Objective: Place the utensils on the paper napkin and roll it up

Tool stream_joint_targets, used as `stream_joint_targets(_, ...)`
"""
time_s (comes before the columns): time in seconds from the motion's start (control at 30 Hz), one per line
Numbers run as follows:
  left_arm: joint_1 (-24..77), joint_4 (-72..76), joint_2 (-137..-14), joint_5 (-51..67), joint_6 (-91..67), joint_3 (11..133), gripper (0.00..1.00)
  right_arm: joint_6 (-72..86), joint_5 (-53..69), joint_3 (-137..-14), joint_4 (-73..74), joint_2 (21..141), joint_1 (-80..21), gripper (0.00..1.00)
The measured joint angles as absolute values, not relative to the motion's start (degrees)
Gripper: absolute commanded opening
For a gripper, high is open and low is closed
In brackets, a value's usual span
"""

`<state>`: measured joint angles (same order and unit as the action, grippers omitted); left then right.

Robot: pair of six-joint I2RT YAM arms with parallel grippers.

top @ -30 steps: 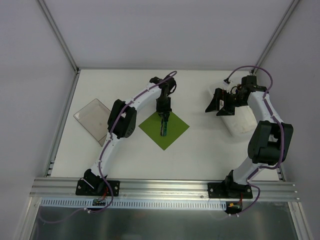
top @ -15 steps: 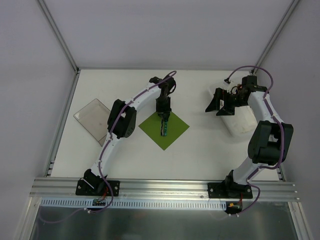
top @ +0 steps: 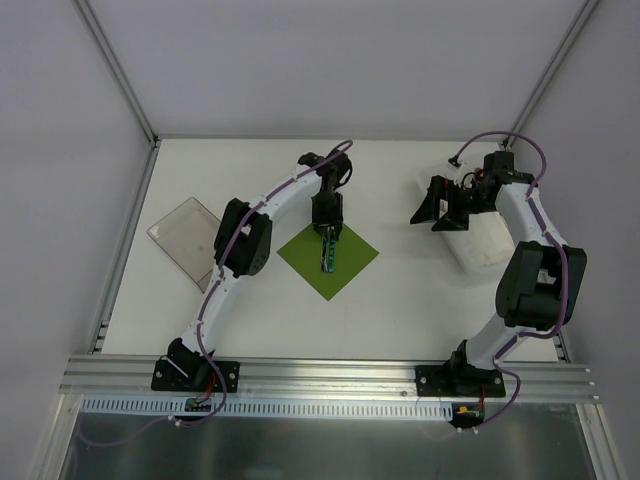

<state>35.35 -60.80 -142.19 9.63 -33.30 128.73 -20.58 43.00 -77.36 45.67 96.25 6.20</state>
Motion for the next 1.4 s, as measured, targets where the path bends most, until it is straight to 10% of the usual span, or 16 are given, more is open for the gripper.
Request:
stream_joint_targets(0.2, 35.44, -60.90, -136.16, 7.11, -32.69, 128.73, 0.57, -20.75, 43.83, -75.48, 44.07, 95.74, 5.78, 0.99)
stream_joint_targets(0.9, 14.63, -46.72, -93.97, 24.93, -28.29, 94.63, 0.66, -36.12, 10.28, -66.48, 31.81, 89.71, -48.38, 0.62)
stream_joint_targets(1.4, 13.39, -45.60, -88.07, 28.36, -27.59, 90.37, 0.67, -44.86, 6.48, -59.79, 22.04, 96.31, -56.14, 0.53)
